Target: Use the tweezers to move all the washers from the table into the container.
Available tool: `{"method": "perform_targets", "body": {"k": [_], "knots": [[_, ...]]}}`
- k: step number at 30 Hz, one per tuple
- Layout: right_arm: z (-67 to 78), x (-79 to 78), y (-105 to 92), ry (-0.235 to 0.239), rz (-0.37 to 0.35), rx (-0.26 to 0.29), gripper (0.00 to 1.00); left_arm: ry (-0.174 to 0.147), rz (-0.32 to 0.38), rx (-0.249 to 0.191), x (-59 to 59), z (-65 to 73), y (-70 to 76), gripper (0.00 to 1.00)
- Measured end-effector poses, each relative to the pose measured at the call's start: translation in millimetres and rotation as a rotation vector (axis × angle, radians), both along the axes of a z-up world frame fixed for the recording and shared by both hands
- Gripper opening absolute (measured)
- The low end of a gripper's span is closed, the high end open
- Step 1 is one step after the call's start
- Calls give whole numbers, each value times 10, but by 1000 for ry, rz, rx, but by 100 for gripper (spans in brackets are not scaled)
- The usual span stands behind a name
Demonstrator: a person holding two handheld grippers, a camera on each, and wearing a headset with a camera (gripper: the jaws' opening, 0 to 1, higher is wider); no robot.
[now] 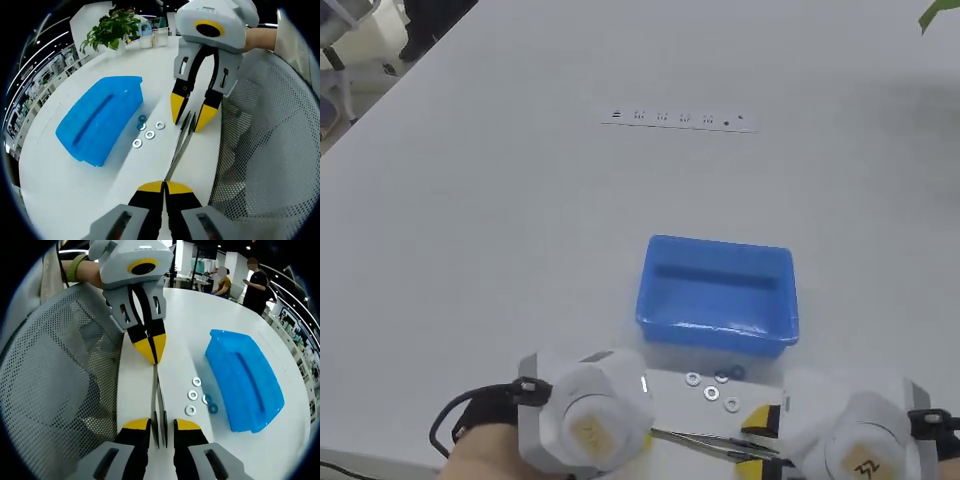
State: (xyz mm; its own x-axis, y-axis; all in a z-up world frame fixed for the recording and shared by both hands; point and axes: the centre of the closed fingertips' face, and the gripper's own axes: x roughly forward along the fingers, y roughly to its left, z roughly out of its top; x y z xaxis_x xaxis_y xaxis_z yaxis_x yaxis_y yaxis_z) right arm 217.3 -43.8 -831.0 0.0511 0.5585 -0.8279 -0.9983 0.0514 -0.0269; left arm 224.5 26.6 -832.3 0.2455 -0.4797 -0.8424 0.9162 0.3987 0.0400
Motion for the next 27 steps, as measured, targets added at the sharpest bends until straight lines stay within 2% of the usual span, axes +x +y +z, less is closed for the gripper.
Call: {"method": "perform_targets", "body": {"k": [4,7,16,27], "knots": [[0,8,-2,-3,-4,3,13,2,-4,-7,-6,9,-6,0],[0,28,-14,-24,5,-4,7,3,-16,-9,-19,15,-26,0],[-2,21,0,-22,0,9,7,4,-4,-27,-23,22,-16,0],[7,20,4,6,-37,61,8,13,-9,-52,-27,25,-20,0]]}}
